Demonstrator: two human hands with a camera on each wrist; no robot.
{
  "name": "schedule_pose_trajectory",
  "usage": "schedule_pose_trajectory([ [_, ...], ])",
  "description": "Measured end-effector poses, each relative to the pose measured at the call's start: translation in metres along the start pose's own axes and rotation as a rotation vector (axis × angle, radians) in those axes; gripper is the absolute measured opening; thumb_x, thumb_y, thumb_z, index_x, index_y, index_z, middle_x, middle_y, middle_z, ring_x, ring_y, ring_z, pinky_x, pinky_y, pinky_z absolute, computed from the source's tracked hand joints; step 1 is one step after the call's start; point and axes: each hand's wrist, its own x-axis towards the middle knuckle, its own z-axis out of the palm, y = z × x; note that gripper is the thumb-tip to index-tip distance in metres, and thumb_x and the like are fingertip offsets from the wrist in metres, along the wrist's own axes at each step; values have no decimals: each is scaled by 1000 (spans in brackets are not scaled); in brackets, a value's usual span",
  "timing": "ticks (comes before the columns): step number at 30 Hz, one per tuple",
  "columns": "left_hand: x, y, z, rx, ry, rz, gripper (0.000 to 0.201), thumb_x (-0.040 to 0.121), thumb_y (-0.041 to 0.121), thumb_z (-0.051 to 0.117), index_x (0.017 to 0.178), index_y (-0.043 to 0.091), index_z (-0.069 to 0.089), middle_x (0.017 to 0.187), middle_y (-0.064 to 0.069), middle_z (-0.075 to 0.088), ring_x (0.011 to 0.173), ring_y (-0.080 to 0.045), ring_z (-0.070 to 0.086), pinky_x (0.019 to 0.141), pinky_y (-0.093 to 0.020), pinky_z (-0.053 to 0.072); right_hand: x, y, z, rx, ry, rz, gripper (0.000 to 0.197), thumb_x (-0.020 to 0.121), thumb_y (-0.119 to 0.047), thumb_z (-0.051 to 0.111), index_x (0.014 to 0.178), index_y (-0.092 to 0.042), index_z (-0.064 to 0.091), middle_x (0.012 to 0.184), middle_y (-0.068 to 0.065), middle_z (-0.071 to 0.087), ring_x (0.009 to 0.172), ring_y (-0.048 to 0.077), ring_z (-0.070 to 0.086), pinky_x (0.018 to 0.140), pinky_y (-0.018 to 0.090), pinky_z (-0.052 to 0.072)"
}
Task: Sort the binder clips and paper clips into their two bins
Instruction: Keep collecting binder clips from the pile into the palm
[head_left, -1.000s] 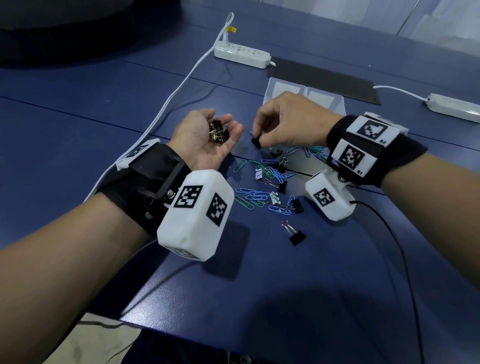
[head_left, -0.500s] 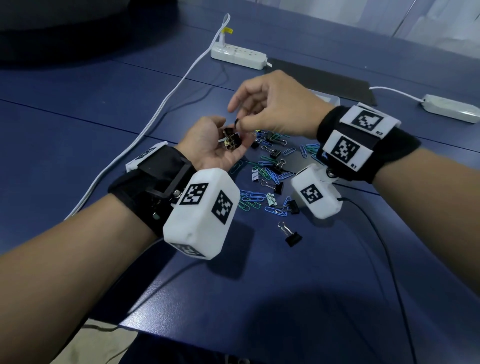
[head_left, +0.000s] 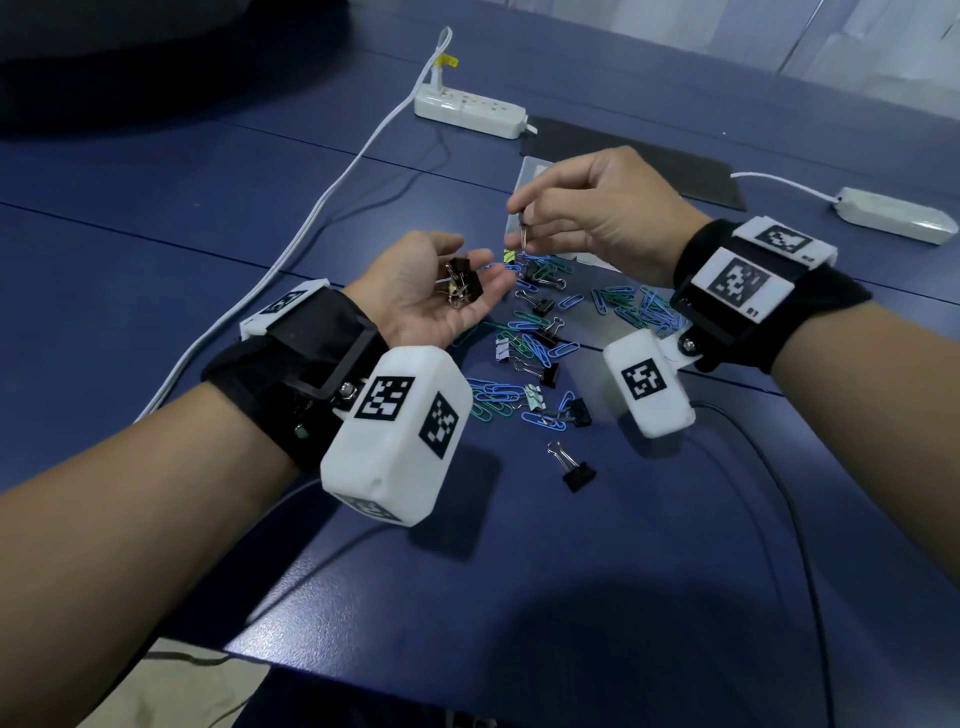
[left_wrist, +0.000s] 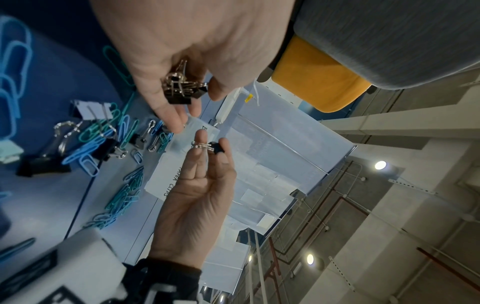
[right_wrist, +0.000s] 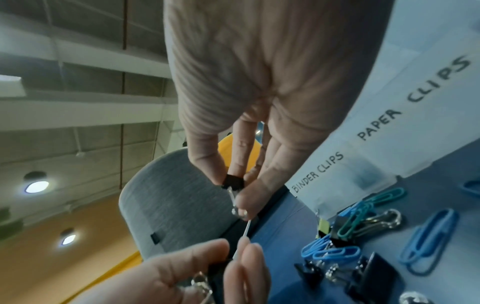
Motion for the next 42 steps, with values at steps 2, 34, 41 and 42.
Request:
schedule_pose_trajectory([
  [2, 0, 0, -1, -4, -1, 5, 33, 101, 19, 38, 84, -3, 56, 85, -19, 58, 82, -28, 63, 73, -34, 58, -1, 2, -4, 77, -3, 24, 12, 83, 4, 59, 91, 2, 67, 80, 22, 67, 77, 22, 73, 70, 23, 57],
  [34, 8, 13, -10, -96, 73, 91, 34, 101, 20, 38, 82, -3, 54, 84, -17, 55, 76, -24, 59, 73, -31, 57, 20, 13, 11, -978, -131, -148, 23, 77, -33, 73, 93, -17, 74, 86, 2, 72, 68, 8, 58, 59, 4, 40],
  [41, 10, 7, -5, -78, 57, 86, 31, 101, 18, 39, 83, -3, 53, 84, -17, 55, 81, -24, 59, 82, -35, 55, 6, -2, 10, -480, -72, -140, 22, 79, -17, 74, 96, -3, 73, 79, 3, 71, 60, -5, 60, 60, 6, 44],
  [42, 10, 5, -3, -87, 41, 82, 28, 100, 17, 39, 85, -3, 52, 85, -17, 54, 85, -25, 60, 81, -35, 56, 6, -3, 11, -478, -74, -143, 23, 78, -18, 75, 95, -2, 73, 78, 3, 71, 61, -2, 61, 61, 9, 45],
])
